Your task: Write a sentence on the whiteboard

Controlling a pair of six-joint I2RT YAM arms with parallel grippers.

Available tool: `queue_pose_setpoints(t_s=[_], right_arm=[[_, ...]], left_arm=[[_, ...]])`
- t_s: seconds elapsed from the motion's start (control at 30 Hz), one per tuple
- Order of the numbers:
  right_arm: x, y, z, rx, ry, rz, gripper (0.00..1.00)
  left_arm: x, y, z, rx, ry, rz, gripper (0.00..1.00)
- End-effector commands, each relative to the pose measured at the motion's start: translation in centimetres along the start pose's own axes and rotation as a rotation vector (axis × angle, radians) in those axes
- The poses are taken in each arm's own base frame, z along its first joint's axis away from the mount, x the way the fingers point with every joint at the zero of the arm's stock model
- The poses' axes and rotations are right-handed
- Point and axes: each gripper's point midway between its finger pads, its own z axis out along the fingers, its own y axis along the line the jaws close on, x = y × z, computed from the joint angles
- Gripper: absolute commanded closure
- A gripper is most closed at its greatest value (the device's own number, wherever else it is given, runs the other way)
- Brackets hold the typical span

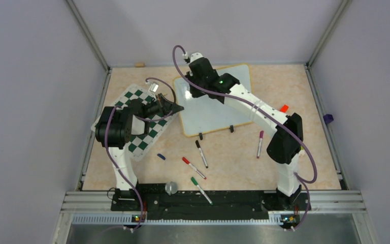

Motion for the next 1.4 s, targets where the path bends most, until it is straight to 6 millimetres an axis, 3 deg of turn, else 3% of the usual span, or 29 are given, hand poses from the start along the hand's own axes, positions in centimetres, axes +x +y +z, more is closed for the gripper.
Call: queue_pose_setpoints(t_s=[0.0, 0.73, 1.37], right_arm=[[-0.8, -0.6, -0.3, 0.027, -0.015, 0.011, 1.0], [-1.7, -2.2, -0.6, 0.123, -0.045, 0.026, 1.0], [-2.6, -1.6, 0.1, 0.106, -0.062, 0.027, 1.0]], left_arm=[[-1.7, -2.0, -0.1, 0.062, -0.021, 0.228, 1.0], [-1.7, -2.0, 0.0, 0.063, -0.02, 0.23, 1.0], [-1.6, -2.0, 0.0, 0.064, -0.019, 0.23, 1.0]])
